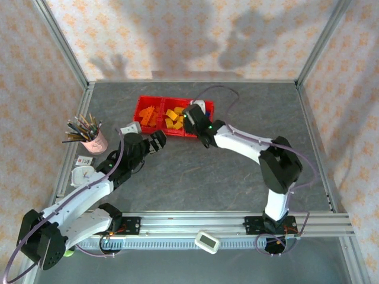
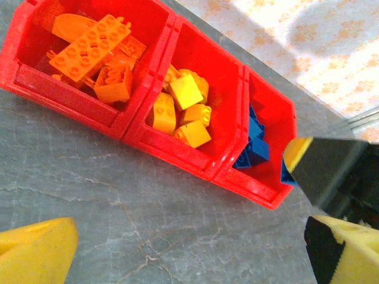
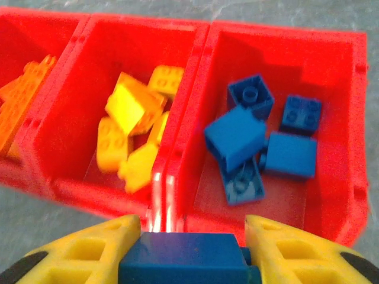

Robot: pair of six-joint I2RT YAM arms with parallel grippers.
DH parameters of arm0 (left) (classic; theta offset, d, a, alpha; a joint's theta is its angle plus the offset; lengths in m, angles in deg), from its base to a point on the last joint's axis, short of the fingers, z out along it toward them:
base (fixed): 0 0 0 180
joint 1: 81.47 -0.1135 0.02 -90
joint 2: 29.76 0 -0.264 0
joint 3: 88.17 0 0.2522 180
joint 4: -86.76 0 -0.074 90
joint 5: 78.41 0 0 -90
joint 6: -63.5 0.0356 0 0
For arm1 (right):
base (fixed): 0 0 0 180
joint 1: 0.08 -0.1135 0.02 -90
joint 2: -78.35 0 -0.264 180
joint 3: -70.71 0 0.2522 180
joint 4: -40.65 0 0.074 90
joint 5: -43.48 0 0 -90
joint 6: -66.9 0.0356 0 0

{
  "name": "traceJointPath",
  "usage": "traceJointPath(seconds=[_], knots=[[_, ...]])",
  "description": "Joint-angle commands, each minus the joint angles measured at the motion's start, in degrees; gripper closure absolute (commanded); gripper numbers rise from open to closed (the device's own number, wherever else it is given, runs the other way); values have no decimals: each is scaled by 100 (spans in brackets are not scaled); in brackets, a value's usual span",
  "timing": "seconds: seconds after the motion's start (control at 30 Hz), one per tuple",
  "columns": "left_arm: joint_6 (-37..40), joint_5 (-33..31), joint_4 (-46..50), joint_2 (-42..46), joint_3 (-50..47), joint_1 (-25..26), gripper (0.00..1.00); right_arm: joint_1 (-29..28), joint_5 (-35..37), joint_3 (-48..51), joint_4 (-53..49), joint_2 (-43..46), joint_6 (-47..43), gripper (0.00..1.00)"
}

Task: Sort the legos into containers by color
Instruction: Place the lego in the container.

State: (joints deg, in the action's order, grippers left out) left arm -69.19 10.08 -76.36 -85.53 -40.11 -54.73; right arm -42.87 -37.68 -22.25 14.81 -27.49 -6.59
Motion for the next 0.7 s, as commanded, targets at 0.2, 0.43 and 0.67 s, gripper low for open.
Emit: traceJointPath(seconds=[0.2, 0.43, 0.67], knots=[[376, 470, -328, -560, 429, -432, 1, 718, 80, -1581, -371, -1307, -349, 63], [394, 563, -364, -712, 534, -516, 1, 895, 23, -2186, -594, -1538, -525, 39], [499, 362, -283, -664, 530, -636, 1, 901, 99, -1359, -377, -347, -543, 16]])
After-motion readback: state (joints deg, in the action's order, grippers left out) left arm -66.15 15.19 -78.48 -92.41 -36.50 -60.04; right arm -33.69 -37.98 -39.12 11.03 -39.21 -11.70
